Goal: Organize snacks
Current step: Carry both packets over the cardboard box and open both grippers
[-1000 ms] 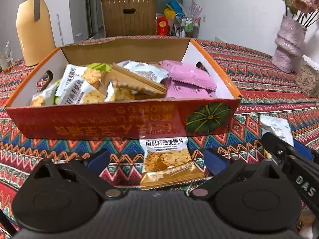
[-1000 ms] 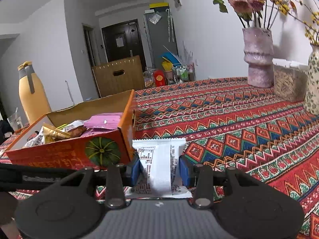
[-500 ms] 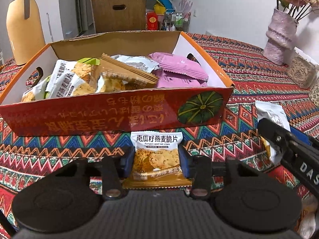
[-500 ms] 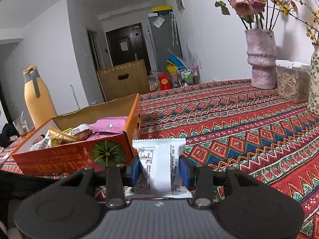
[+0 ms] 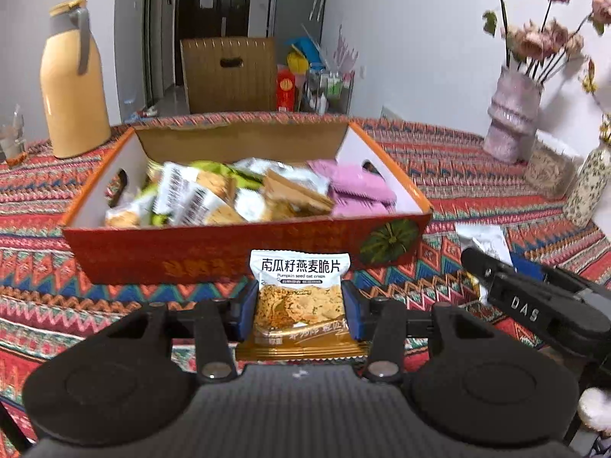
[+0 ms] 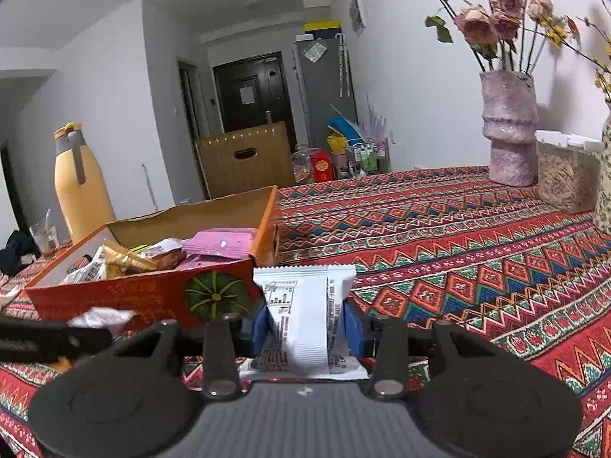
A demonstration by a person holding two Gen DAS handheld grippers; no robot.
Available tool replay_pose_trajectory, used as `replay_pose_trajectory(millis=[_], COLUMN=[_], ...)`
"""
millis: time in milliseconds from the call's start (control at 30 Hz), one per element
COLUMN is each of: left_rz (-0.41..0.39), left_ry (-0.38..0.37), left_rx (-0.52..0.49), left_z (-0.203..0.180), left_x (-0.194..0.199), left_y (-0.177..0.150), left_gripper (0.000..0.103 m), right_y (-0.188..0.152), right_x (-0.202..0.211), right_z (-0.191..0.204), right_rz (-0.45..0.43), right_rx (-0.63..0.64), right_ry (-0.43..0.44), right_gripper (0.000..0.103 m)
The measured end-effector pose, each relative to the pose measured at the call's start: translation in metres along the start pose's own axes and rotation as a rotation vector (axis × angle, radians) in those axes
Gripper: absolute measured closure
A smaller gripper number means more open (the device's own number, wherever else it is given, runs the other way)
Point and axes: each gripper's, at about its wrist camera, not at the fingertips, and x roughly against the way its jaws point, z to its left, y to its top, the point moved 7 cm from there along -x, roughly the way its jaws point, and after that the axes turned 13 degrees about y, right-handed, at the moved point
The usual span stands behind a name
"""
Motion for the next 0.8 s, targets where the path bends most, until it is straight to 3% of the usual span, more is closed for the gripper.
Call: replay_pose_trajectory(millis=[500, 800], left_rz=[-0.095, -0.136], left_ry=[0.033, 0.076], left_rx=[0.078, 0.148], left_z=[0.060, 0.084], left_x=[0.007, -0.020], left_y=[0.054, 0.093], left_gripper=[0.057, 0.057], right_y=[0.046, 0.085], right_x=[-0.007, -0.042], right_z=[0.095, 0.109], right_rz=[-0.040, -0.076], right_rx=[0.162, 0.142], right_ry=[0.085, 0.084], right_gripper=[0.063, 0.063])
